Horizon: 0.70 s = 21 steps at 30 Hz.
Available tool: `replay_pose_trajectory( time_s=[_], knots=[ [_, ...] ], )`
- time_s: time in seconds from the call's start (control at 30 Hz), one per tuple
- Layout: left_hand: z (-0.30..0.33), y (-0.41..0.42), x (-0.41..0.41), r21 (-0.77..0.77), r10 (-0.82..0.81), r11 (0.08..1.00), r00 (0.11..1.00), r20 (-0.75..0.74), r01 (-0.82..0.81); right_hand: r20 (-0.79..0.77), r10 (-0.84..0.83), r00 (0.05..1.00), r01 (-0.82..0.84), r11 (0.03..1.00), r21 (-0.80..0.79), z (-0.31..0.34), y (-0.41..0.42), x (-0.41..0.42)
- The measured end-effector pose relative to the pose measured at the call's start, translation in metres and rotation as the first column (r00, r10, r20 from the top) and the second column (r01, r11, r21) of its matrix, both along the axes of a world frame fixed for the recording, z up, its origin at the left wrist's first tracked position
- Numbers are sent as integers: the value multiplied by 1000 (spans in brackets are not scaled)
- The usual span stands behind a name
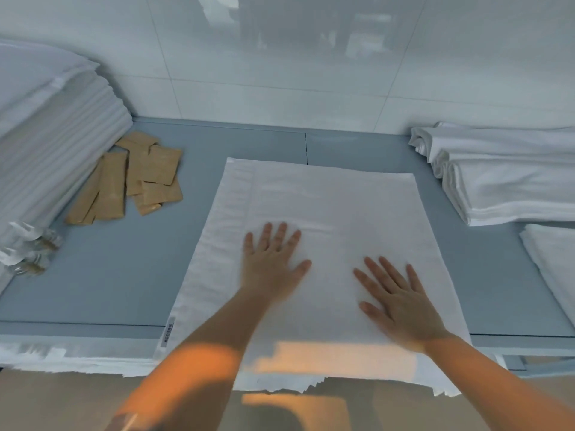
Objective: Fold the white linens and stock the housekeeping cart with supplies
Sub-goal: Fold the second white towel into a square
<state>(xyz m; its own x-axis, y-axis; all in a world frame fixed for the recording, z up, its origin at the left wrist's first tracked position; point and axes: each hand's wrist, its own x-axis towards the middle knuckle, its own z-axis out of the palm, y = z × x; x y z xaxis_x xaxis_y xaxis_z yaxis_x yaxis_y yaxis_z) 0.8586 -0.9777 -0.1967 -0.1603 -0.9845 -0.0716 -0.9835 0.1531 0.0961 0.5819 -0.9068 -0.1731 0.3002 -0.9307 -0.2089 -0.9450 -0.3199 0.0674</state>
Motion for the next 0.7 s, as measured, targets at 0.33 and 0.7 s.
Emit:
replay_pose_trajectory(
  time_s=[0.33, 0.7],
  knots=[
    [17, -19, -2, -80, -75, 994, 995, -61, 70, -9, -3, 1000, 3, 1000, 25, 6, -1, 2],
    [18, -119, 4, 68, 54, 996, 998, 31, -56, -10, 38, 999, -38, 999, -2, 0, -27, -8]
  ],
)
